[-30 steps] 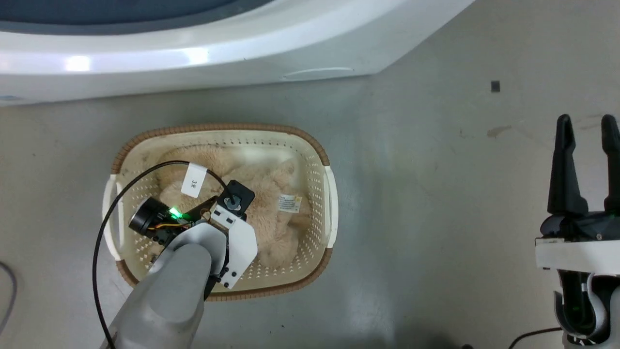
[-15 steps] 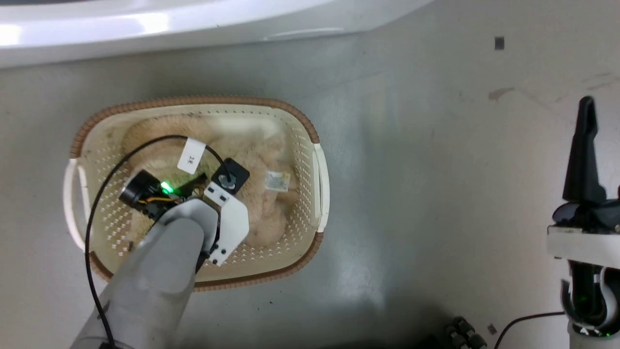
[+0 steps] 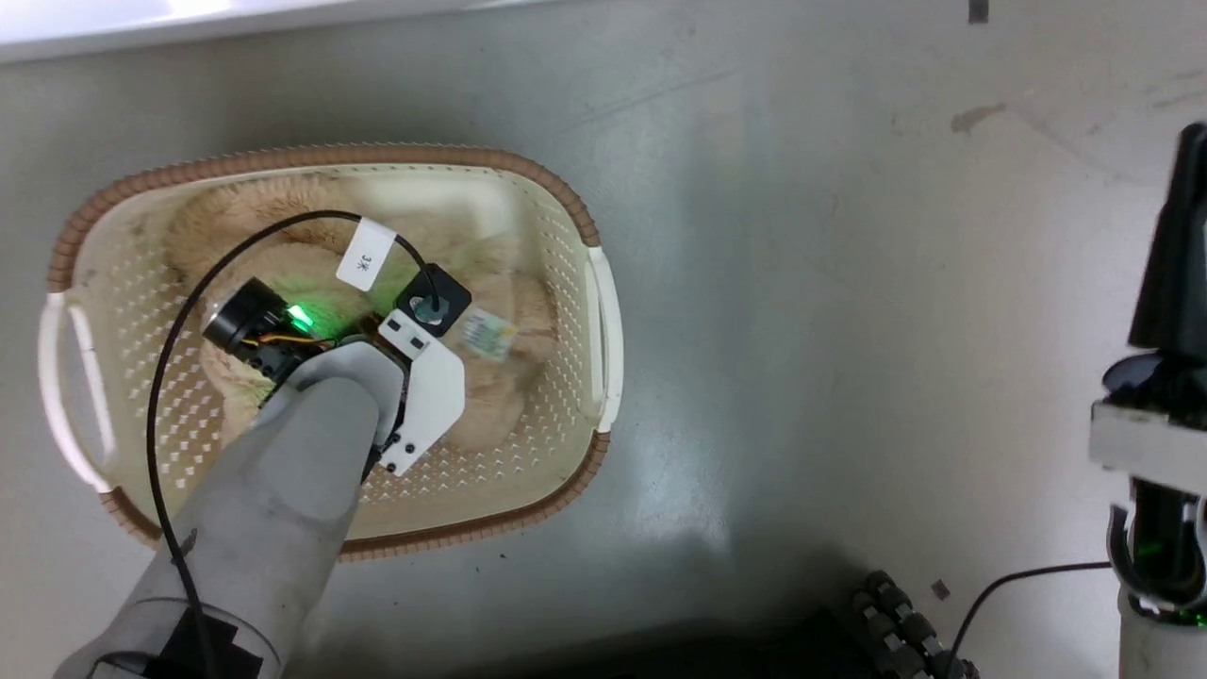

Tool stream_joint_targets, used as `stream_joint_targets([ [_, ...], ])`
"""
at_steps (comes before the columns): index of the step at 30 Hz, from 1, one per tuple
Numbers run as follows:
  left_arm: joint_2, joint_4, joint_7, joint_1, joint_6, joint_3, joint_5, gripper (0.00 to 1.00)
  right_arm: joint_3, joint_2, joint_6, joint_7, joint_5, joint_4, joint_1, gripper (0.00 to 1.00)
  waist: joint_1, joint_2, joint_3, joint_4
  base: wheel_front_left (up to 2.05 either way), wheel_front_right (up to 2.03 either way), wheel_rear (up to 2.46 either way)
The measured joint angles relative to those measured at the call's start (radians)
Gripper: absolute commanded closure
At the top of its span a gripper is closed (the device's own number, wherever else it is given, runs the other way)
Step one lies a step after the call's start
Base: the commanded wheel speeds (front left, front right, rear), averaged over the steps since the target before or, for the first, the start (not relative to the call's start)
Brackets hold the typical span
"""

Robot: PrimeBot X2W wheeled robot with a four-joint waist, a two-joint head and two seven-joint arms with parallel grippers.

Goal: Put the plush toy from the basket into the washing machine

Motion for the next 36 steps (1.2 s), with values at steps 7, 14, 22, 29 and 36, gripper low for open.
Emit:
stream_joint_targets([
  [7, 0.006, 0.072, -0.052, -0.028, 0.006, -0.005, -0.053, 1.0, -0.007, 0.0, 0.0, -0.013, 0.016, -0.003, -0.021, 0.0, 0.0, 0.0, 0.007, -0.021, 0.0, 0.0, 0.0],
  [14, 0.001, 0.151, -0.097, -0.031, -0.013, -0.02, -0.1, 1.0, -0.009, 0.0, 0.0, -0.026, 0.019, 0.001, -0.029, 0.0, 0.0, 0.0, -0.048, -0.024, 0.0, 0.0, 0.0],
  [22, -0.042, 0.188, -0.205, 0.031, -0.037, -0.017, -0.161, 1.0, -0.004, 0.0, 0.0, -0.034, -0.002, 0.028, -0.001, 0.0, 0.0, 0.0, -0.191, 0.007, 0.0, 0.0, 0.0],
  [29, -0.106, 0.189, -0.329, 0.117, -0.049, -0.02, -0.199, 1.0, -0.03, 0.0, 0.0, -0.034, -0.04, 0.077, 0.097, 0.0, -0.0001, 0.0, -0.356, 0.068, 0.0, 0.0, 0.0],
  [36, -0.14, 0.141, -0.378, 0.212, -0.048, -0.024, -0.231, 1.0, -0.045, 0.0, 0.0, -0.034, -0.056, 0.105, 0.178, 0.0, -0.0002, 0.0, -0.526, 0.133, 0.0, 0.0, 0.0],
])
